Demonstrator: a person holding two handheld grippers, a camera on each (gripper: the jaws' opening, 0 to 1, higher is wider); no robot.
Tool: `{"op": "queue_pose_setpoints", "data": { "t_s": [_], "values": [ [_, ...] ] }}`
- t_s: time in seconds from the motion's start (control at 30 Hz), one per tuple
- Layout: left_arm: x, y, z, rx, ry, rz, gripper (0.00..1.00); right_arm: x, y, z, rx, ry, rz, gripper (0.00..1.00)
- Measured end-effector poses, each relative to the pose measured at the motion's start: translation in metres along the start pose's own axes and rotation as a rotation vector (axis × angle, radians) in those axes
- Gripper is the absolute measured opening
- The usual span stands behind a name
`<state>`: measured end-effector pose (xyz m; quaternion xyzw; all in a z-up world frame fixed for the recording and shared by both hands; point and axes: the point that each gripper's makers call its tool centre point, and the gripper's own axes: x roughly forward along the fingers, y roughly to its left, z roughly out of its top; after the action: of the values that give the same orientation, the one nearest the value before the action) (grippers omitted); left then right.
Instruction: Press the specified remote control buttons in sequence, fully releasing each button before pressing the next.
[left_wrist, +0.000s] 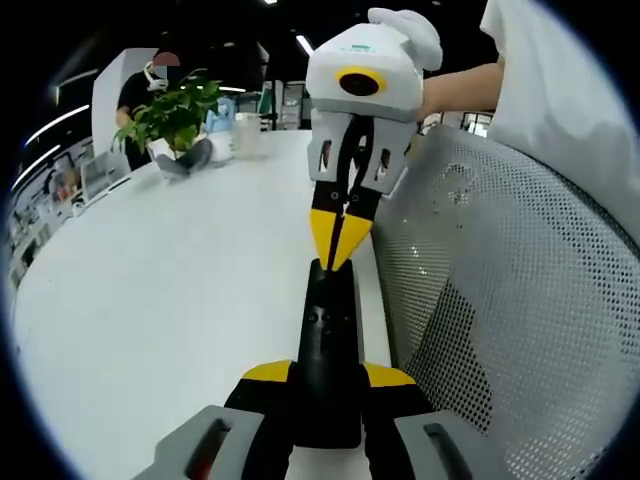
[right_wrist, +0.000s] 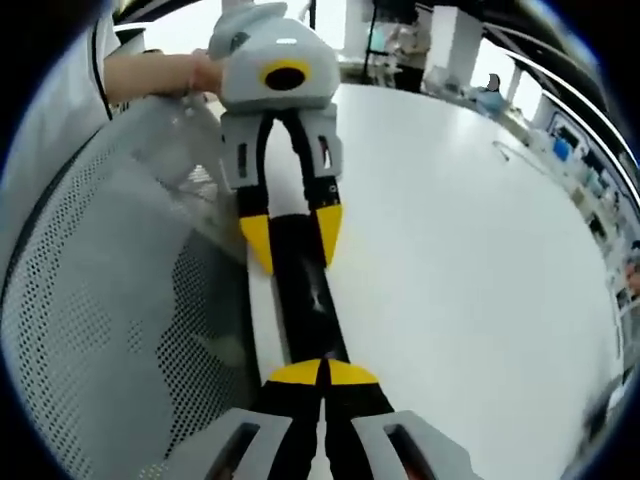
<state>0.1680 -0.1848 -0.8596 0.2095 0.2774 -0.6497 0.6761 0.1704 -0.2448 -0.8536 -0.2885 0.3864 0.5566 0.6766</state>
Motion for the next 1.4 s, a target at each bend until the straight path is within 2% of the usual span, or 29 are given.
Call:
{"op": "queue_pose_setpoints", "data": {
  "t_s": [0.13, 0.37, 0.67, 0.97, 1.4],
  "values": [
    [0.0, 0.0, 0.0, 0.0, 0.0, 0.0, 0.24, -0.001, 0.0, 0.0, 0.006, -0.006, 0.002, 0.0],
    [0.0, 0.0, 0.0, 0.0, 0.001, 0.001, 0.24, -0.001, 0.001, 0.0, -0.039, 0.015, 0.004, 0.0],
    [0.0, 0.0, 0.0, 0.0, 0.001, 0.001, 0.24, 0.001, 0.002, 0.007, -0.034, -0.009, 0.012, 0.0],
    [0.001, 0.0, 0.0, -0.001, 0.001, 0.002, 0.24, 0.005, 0.004, 0.008, -0.071, 0.007, 0.026, 0.0],
    [0.0, 0.0, 0.0, -0.001, -0.001, -0.002, 0.24, 0.009, 0.005, 0.009, -0.191, 0.092, 0.044, 0.0]
  ]
}}
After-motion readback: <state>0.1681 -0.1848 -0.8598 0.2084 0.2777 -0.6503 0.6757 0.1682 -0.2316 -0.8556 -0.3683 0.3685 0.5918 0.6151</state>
